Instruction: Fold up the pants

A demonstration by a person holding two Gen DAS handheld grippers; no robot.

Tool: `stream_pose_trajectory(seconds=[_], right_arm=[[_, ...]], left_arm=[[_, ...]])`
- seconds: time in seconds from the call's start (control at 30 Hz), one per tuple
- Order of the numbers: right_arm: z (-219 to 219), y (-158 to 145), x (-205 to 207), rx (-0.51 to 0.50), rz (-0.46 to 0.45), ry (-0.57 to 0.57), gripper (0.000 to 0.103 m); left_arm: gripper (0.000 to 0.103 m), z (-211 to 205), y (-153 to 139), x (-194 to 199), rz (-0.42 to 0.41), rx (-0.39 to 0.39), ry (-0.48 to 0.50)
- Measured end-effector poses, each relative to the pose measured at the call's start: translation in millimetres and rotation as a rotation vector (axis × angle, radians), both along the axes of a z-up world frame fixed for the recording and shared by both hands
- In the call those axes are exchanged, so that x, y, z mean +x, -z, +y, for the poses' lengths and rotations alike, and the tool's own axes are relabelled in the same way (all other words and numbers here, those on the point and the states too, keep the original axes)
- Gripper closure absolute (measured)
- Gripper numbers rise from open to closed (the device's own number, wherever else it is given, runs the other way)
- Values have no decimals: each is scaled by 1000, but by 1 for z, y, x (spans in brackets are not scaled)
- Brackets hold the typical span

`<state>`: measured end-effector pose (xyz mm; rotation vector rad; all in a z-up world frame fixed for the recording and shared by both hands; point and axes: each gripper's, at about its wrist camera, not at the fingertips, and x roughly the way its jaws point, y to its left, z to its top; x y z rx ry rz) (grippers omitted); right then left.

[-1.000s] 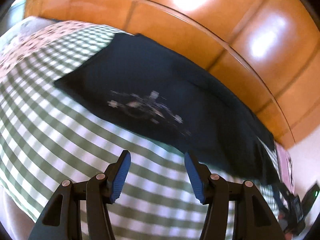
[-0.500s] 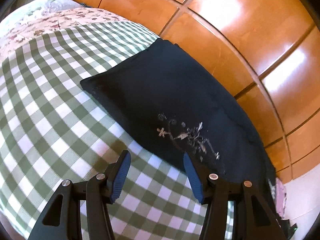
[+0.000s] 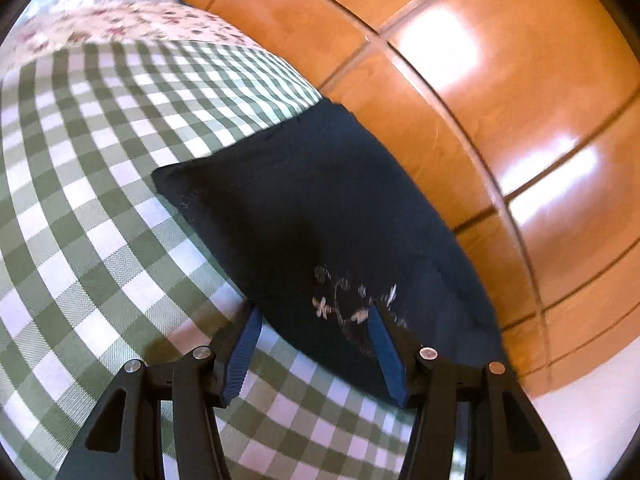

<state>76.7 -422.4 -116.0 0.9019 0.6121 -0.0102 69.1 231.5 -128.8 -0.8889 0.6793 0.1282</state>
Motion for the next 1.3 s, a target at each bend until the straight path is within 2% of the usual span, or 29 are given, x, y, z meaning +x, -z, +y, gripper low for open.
stream_pose_trajectory(seconds=[0.27, 0.33, 0.37, 0.4, 0.43, 0.5, 0.6, 0.77, 0.9, 1.0, 1.17, 1.3], right_arm=[[-2, 4, 2, -3, -26, -6, 86], [-3, 5, 2, 1, -33, -8, 86], [-3, 6, 1, 4, -37, -10, 87], [-3, 6, 1, 6, -39, -10, 87], [-3, 6, 0, 6, -40, -10, 88], [-3, 6, -1, 0, -39, -7, 88], [-3, 6, 0, 0, -31, -3, 90], [-1, 0, -3, -26, -17, 16, 90], [-3, -7, -9, -42, -14, 22, 92], [-4, -19, -18, -90, -26, 15, 93], [-6, -30, -37, -118, -33, -11, 93], [-4, -28, -54, -101, -21, -28, 93]], left_arm=[[46, 3, 4, 19, -49, -6, 0], [49, 2, 3, 22, -34, 5, -15], [52, -1, 2, 25, -3, 34, -25], [62, -3, 2, 27, 16, 53, -28], [78, -4, 3, 29, 43, 73, -32], [93, 0, 7, 34, 88, 74, -57], [96, 11, 10, 31, 76, -4, -31], [97, 18, -6, 20, 40, -29, 15], [97, 23, -26, 9, -3, -19, 38], [97, 27, -38, -4, -26, -1, 44], [97, 32, -40, -29, -32, -22, 49], [97, 35, -41, -53, -28, 6, 44]])
